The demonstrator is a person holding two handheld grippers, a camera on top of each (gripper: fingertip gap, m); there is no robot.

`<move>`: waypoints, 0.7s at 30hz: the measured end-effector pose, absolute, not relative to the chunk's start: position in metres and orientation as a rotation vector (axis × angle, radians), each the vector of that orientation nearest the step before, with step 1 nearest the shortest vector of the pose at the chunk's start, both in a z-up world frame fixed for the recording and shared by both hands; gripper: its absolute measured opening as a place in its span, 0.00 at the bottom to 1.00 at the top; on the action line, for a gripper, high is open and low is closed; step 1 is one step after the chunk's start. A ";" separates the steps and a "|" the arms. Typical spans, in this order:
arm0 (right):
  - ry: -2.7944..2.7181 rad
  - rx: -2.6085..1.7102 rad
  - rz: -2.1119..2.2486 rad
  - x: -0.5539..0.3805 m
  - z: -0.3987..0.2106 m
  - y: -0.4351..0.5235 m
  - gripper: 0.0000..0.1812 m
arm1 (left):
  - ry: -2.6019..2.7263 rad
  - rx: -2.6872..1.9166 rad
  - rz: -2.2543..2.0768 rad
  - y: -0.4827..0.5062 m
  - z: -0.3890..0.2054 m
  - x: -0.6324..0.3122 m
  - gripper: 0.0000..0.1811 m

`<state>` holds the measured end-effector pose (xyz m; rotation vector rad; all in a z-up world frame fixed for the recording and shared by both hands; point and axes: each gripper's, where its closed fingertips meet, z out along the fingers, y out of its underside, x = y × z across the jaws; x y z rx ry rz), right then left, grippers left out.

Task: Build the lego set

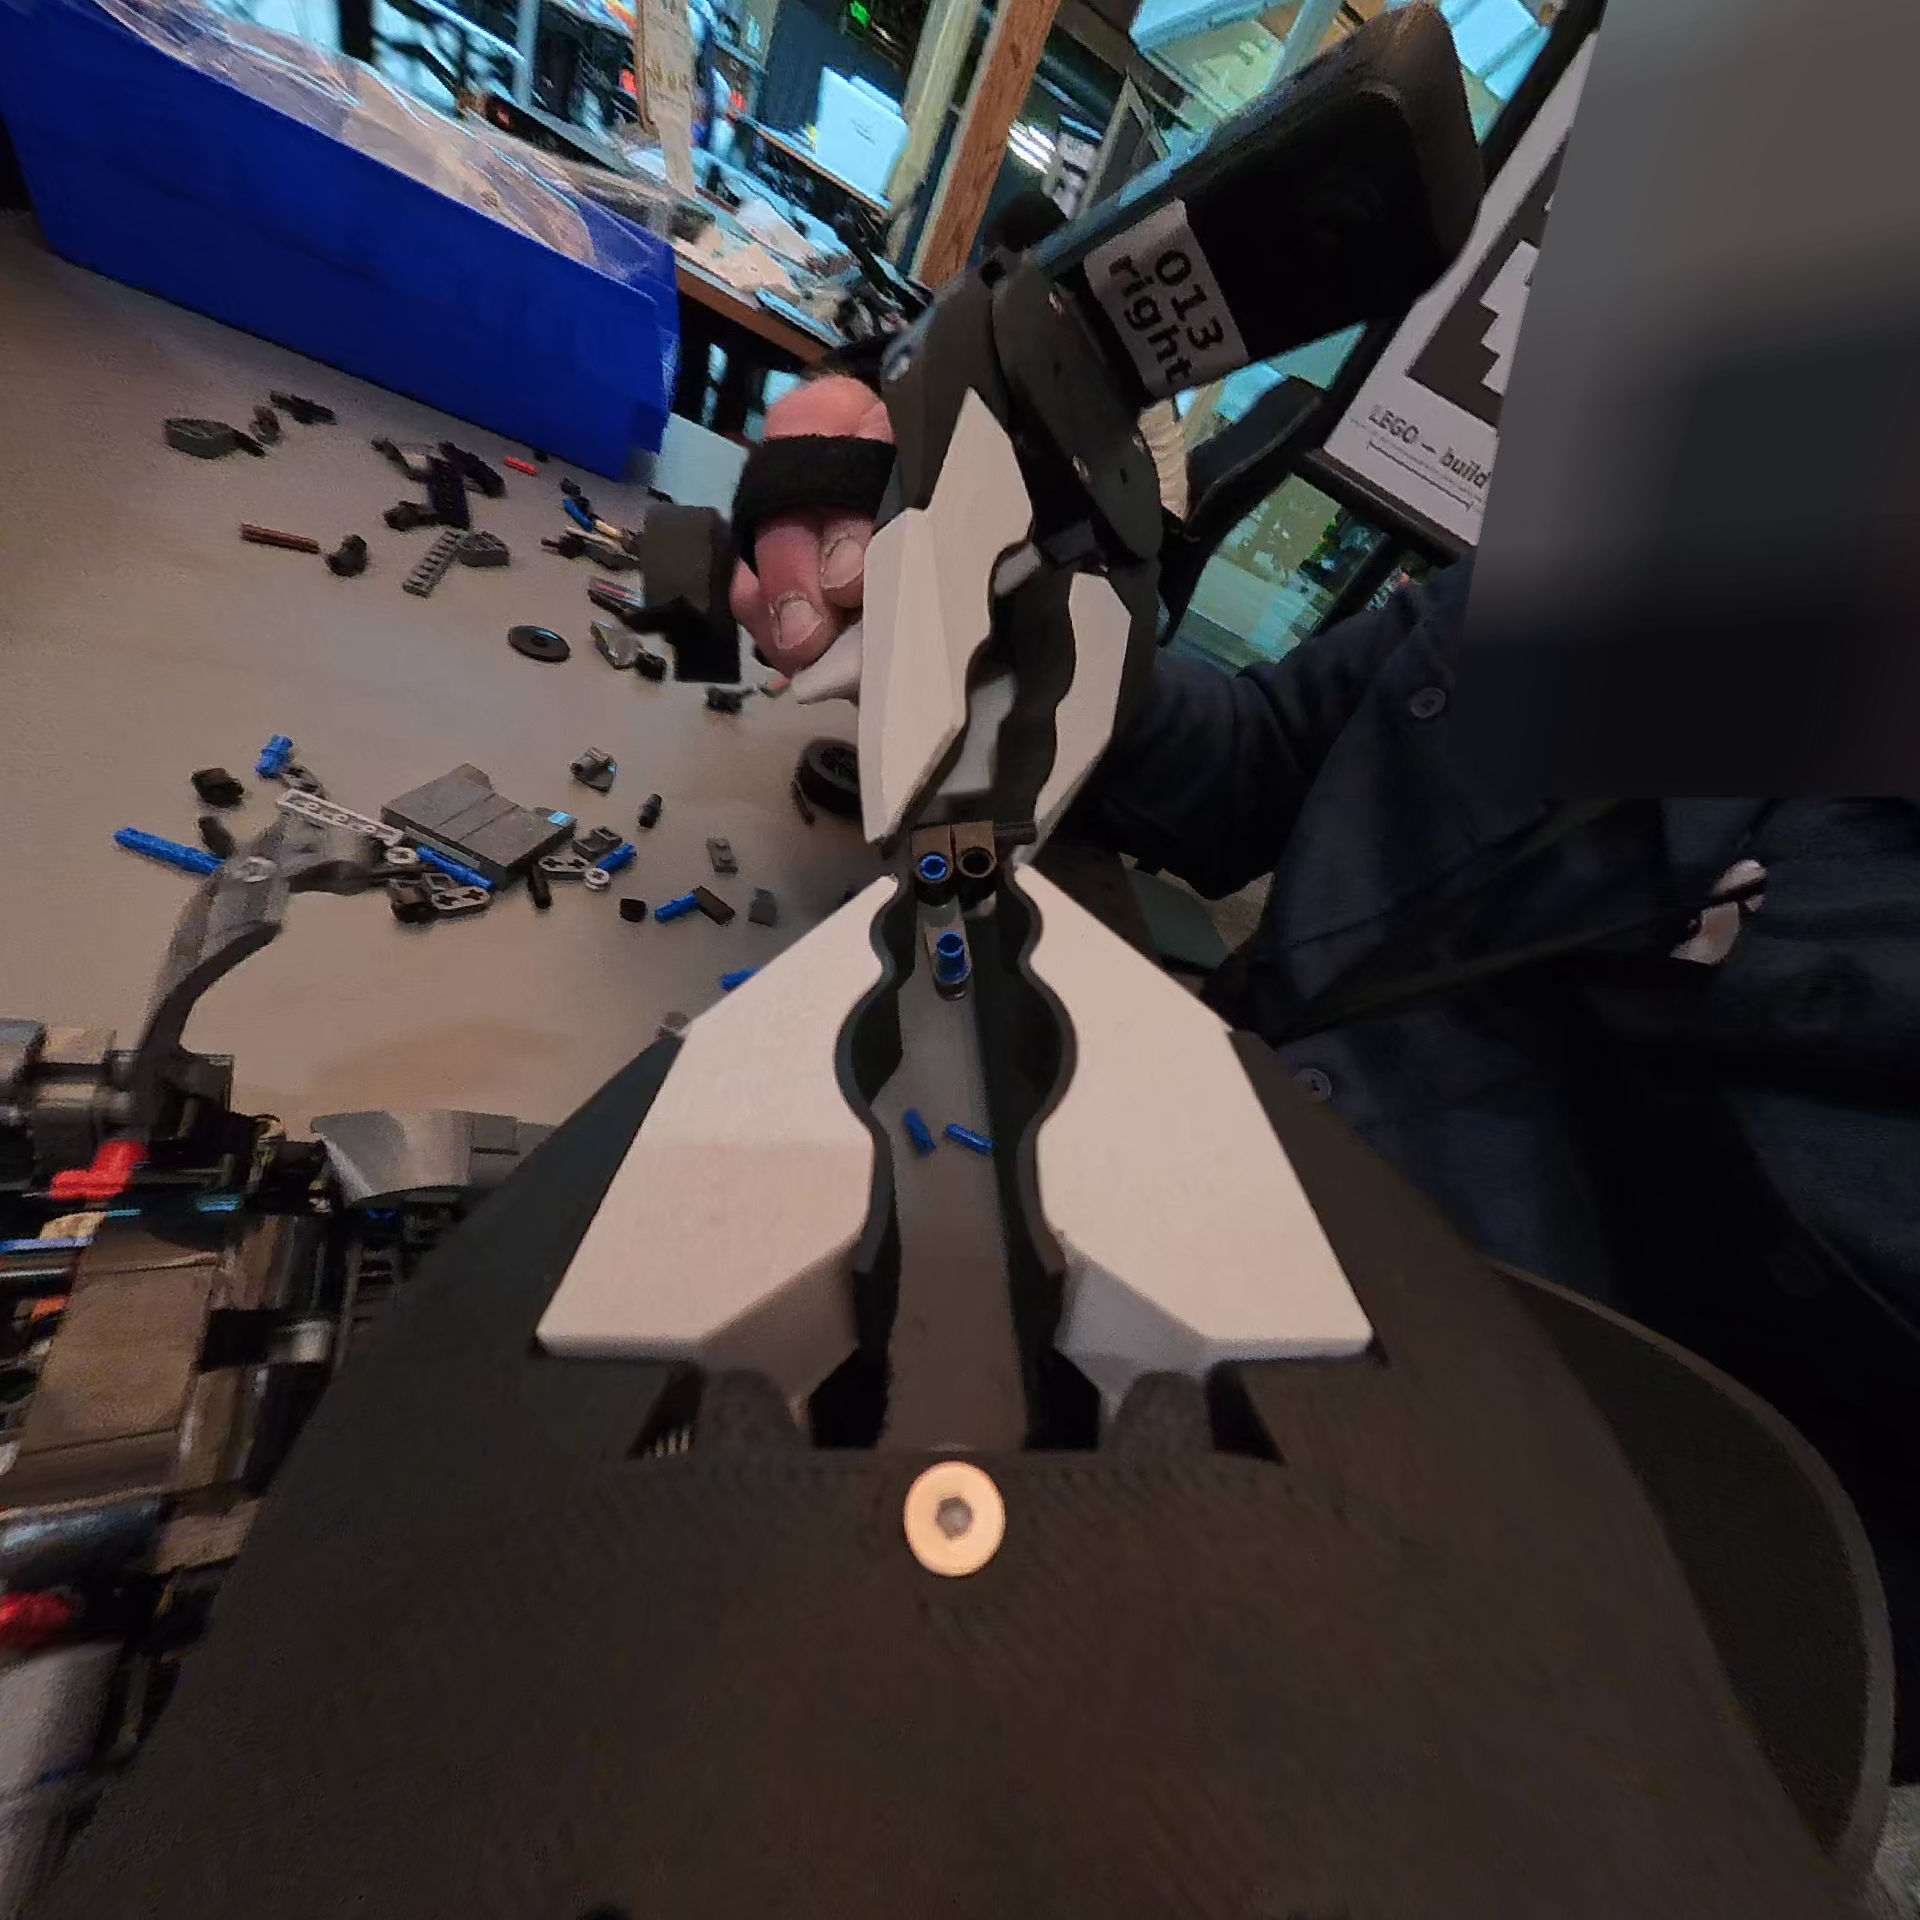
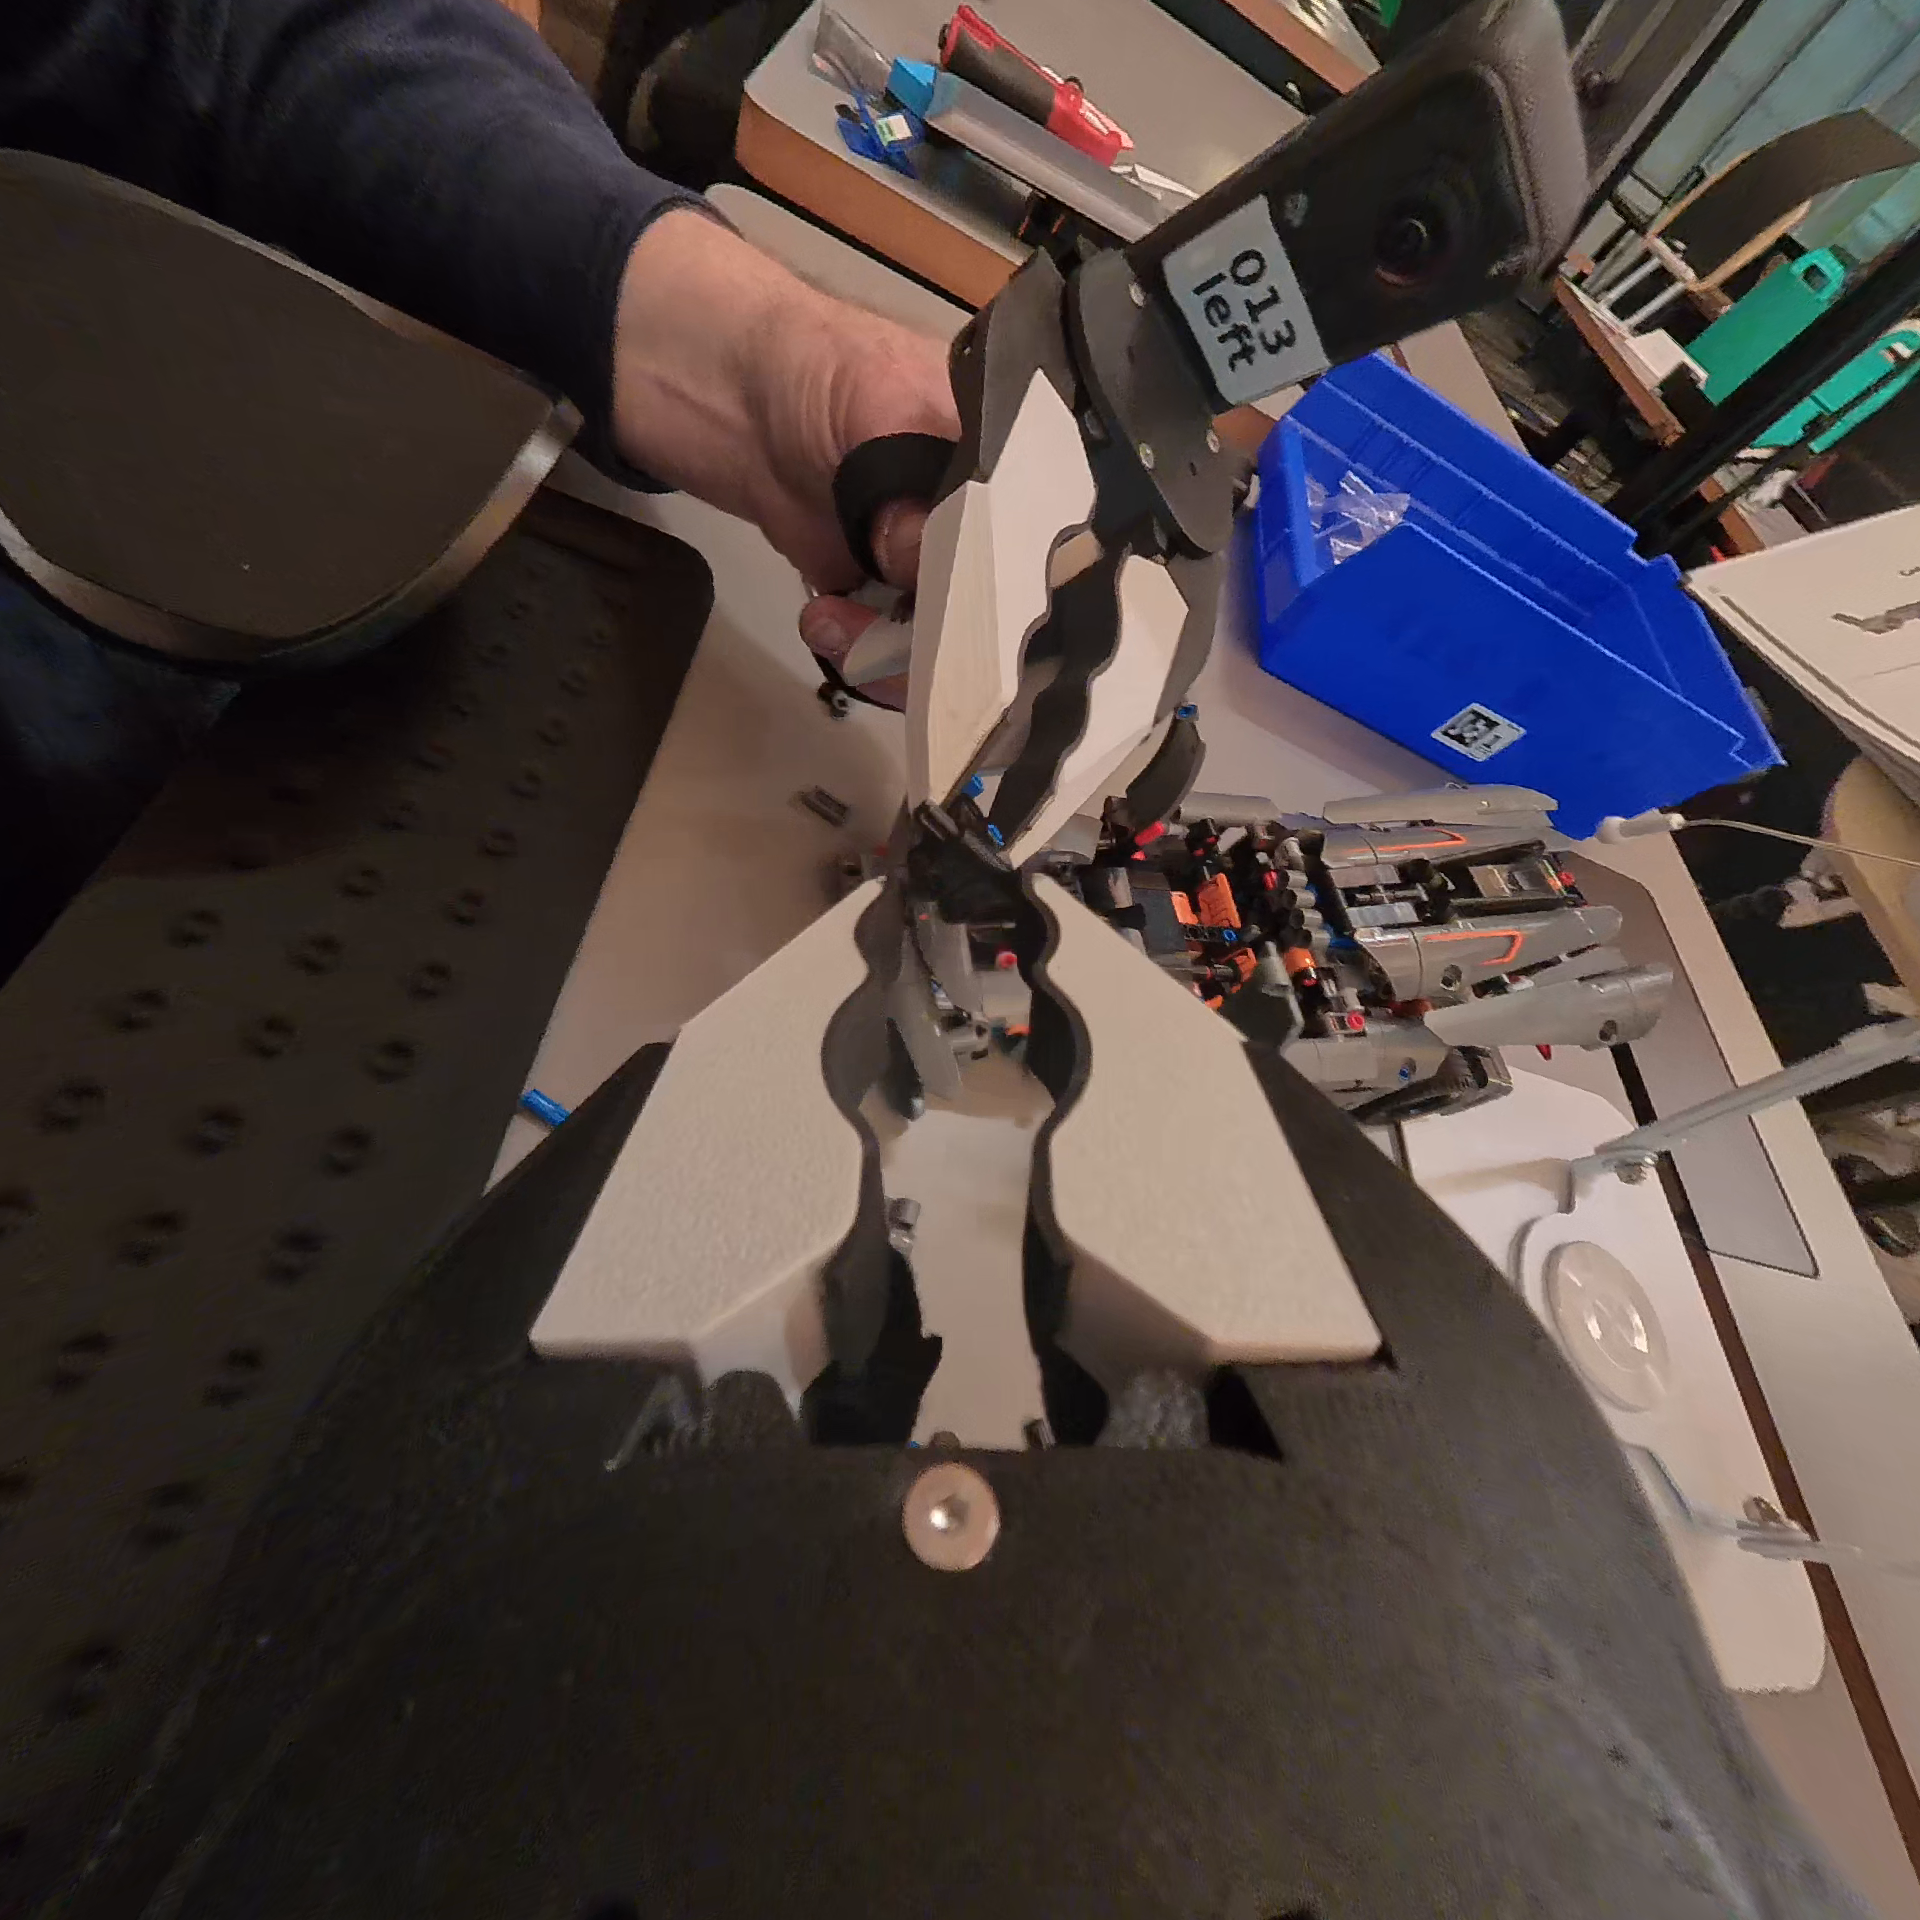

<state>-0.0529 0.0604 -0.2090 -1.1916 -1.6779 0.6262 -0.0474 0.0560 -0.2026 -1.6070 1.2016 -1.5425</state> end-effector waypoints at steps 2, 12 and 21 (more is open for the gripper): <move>-1.663 -1.222 0.596 -0.052 -0.210 0.066 0.15 | 1.141 -1.604 -1.522 0.064 -0.199 -0.048 0.06; -1.547 -1.286 0.546 -0.048 -0.200 0.086 0.08 | 1.082 -1.619 -1.339 0.081 -0.190 -0.046 0.07; -1.387 -1.357 0.605 -0.032 -0.184 0.107 0.06 | 0.934 -1.460 -1.572 0.089 -0.151 -0.063 0.06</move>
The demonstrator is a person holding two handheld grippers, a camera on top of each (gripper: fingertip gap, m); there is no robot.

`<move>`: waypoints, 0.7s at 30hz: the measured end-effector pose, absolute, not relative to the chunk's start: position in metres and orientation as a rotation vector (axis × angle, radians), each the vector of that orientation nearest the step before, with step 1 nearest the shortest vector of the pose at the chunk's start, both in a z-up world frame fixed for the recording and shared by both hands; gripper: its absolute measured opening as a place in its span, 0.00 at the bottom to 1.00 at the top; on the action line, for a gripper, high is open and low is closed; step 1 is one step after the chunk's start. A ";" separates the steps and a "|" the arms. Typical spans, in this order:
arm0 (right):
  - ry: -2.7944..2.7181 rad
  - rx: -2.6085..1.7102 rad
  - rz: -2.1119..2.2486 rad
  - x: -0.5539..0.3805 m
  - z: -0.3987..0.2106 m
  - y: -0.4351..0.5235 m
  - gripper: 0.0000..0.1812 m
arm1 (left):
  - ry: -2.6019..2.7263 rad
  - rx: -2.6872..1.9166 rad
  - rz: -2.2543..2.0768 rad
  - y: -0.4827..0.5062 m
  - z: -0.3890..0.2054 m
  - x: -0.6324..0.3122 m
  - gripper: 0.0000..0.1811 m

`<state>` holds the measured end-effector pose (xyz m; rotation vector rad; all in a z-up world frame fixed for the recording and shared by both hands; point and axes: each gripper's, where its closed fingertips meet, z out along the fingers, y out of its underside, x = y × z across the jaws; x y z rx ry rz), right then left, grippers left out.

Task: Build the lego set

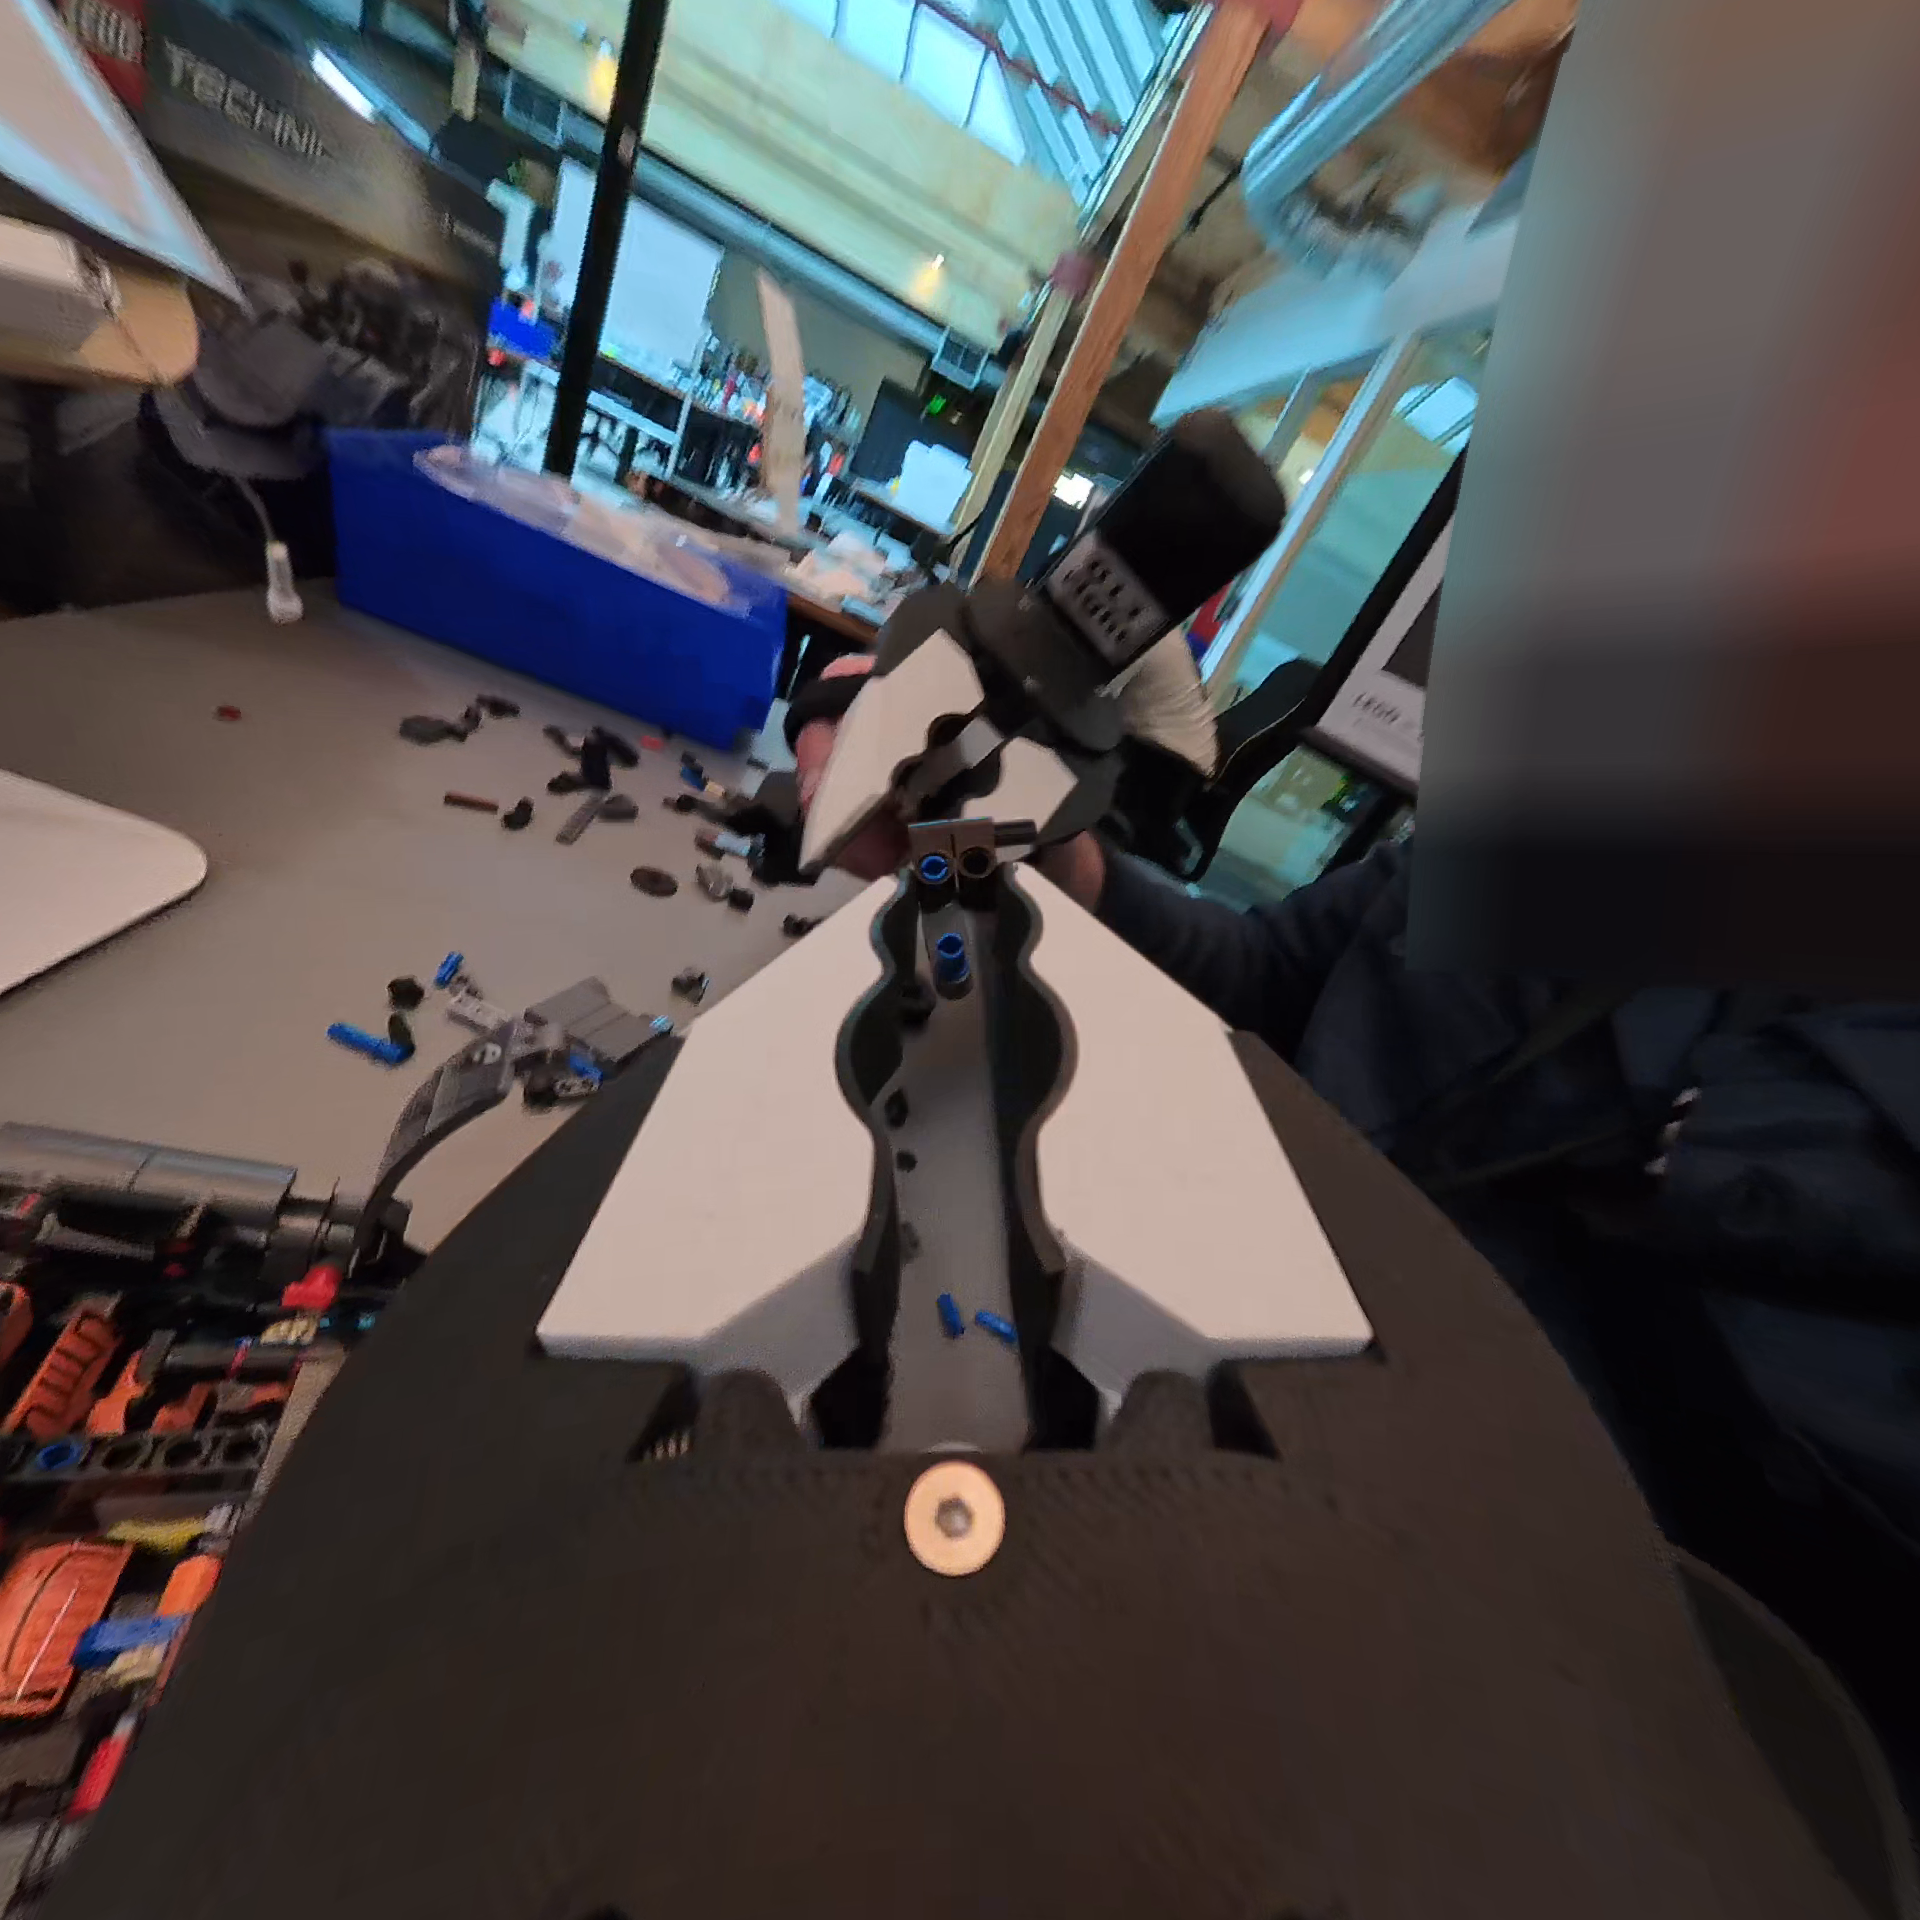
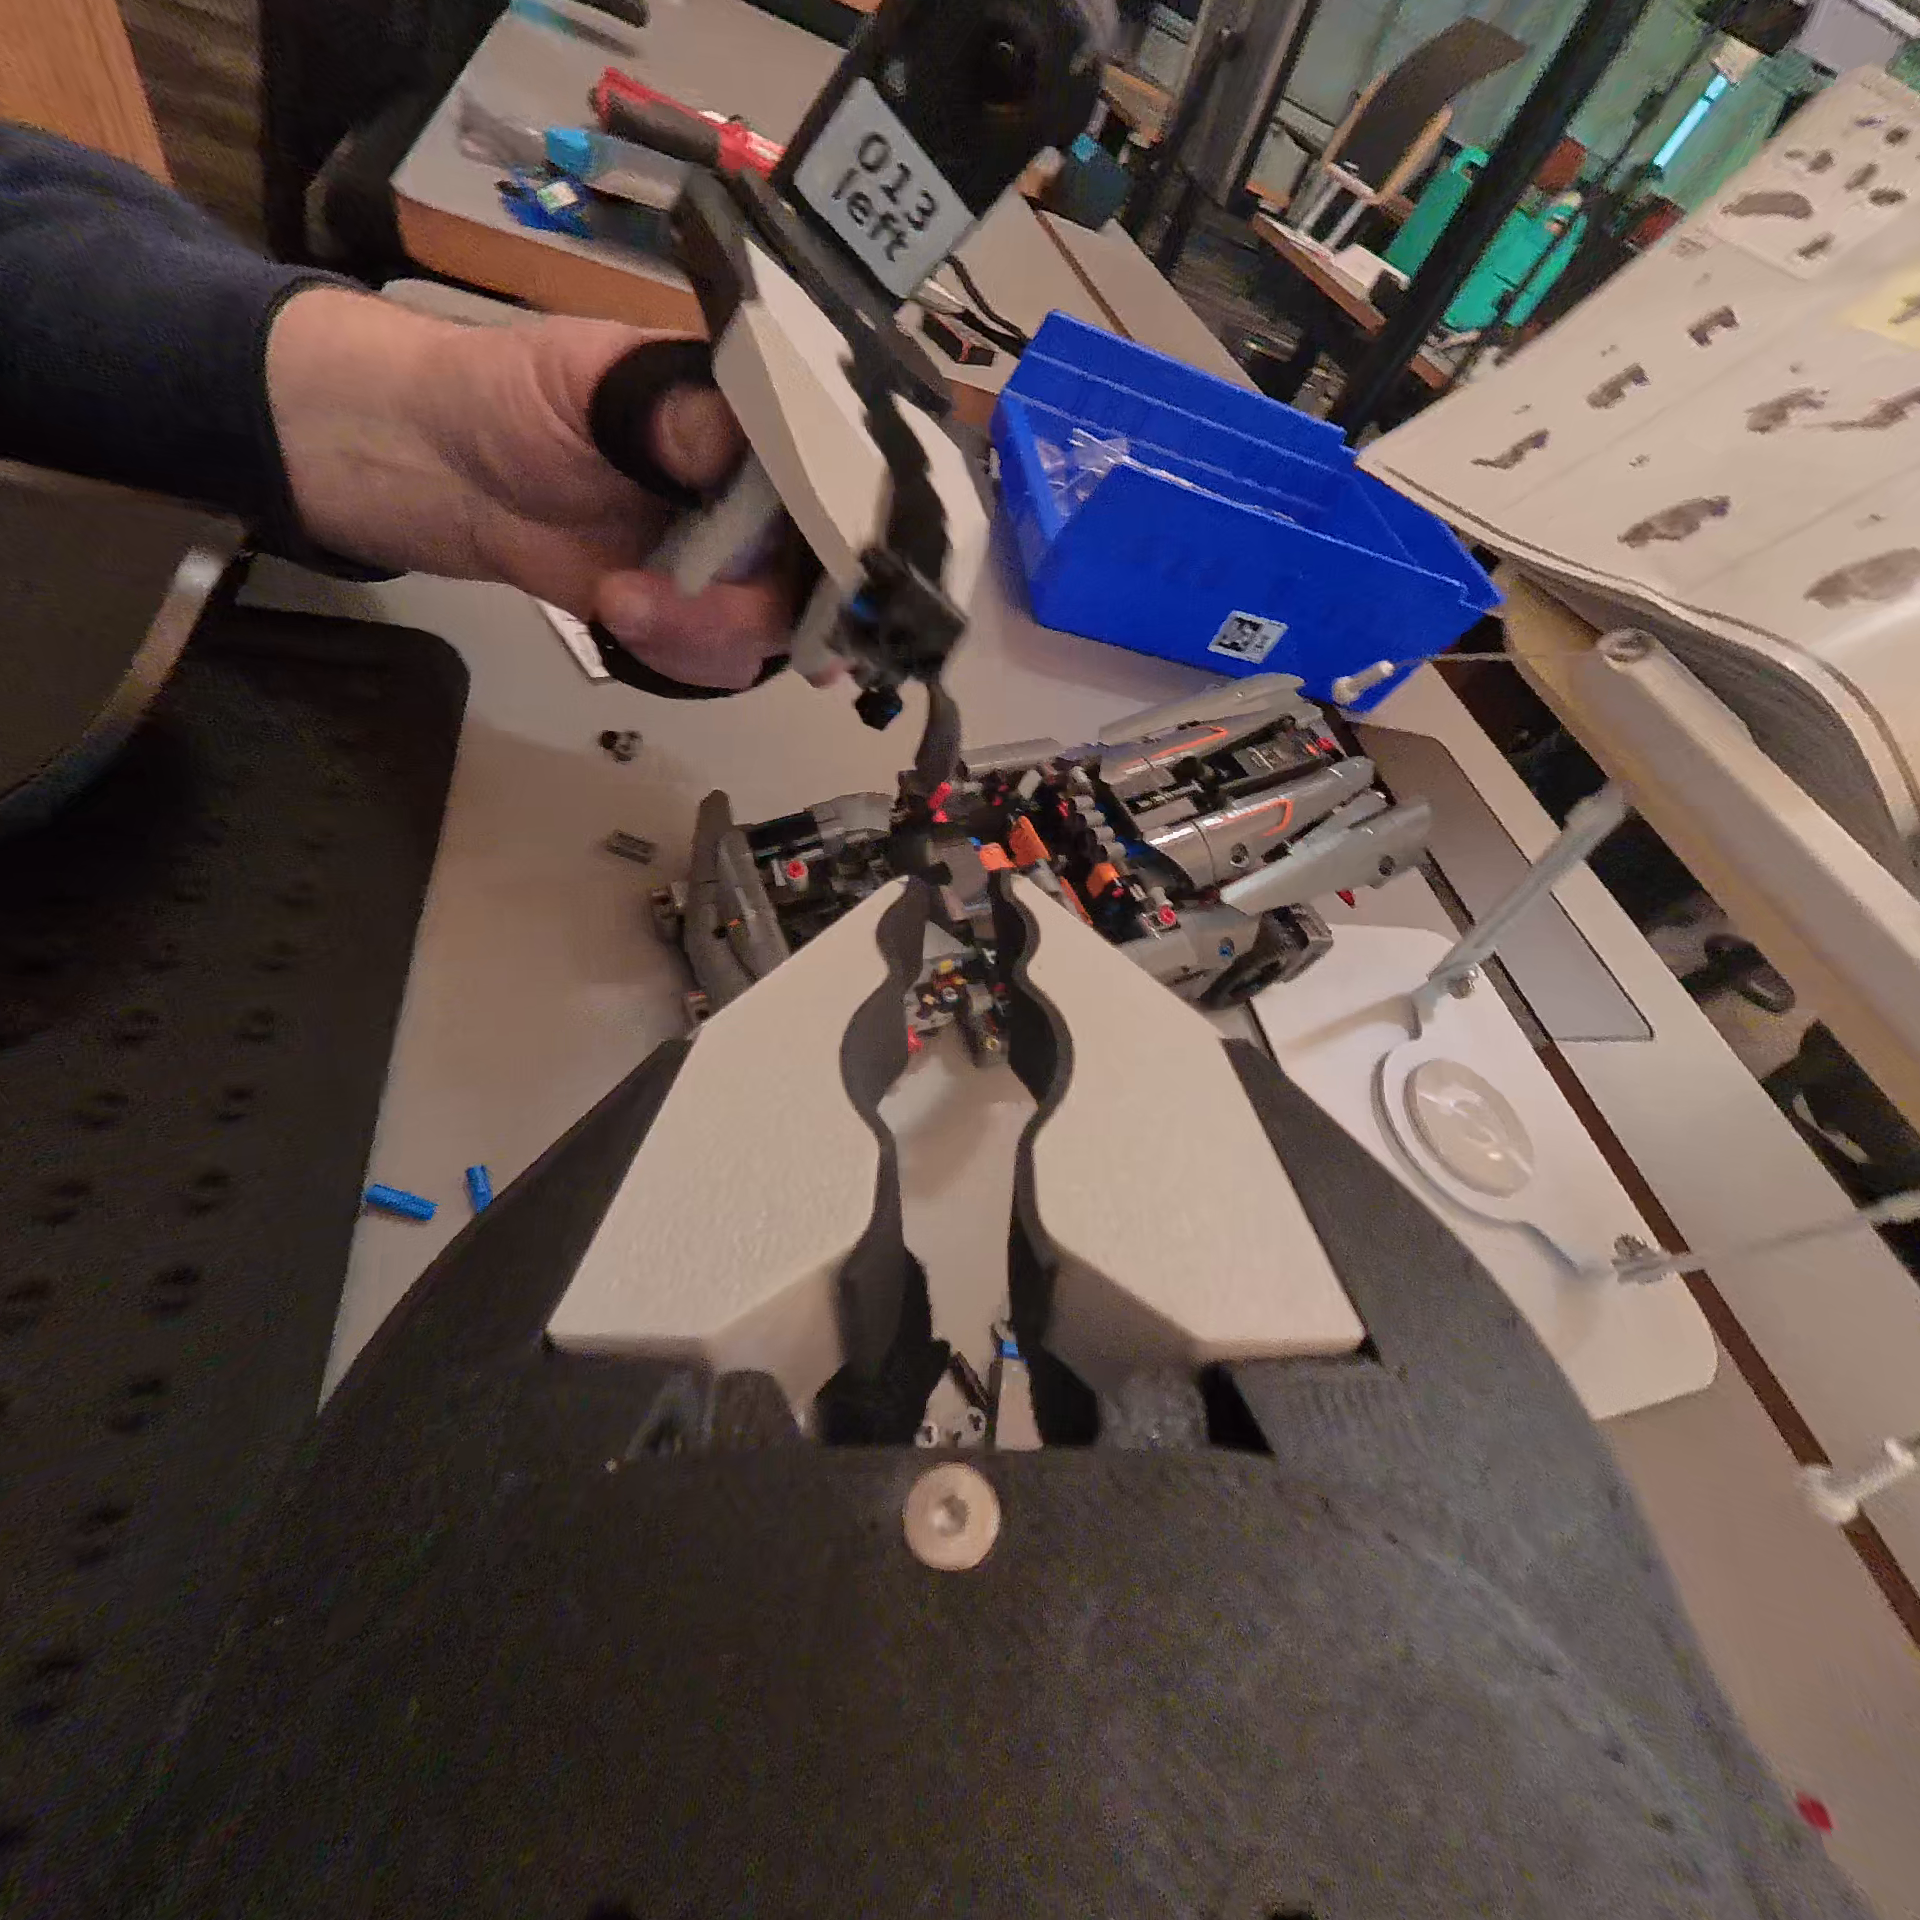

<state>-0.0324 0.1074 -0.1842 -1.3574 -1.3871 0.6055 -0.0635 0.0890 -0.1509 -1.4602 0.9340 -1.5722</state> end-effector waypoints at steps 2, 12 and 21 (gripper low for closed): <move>-1.352 -1.374 0.623 -0.029 -0.182 0.112 0.04 | 0.927 -1.373 -1.627 0.086 -0.136 -0.072 0.07; -1.323 -1.401 0.648 -0.027 -0.184 0.118 0.04 | 0.865 -1.161 -1.731 0.100 -0.094 -0.107 0.06; -1.317 -1.419 0.646 -0.026 -0.186 0.121 0.04 | 0.695 -1.154 -1.828 0.127 -0.103 -0.126 0.07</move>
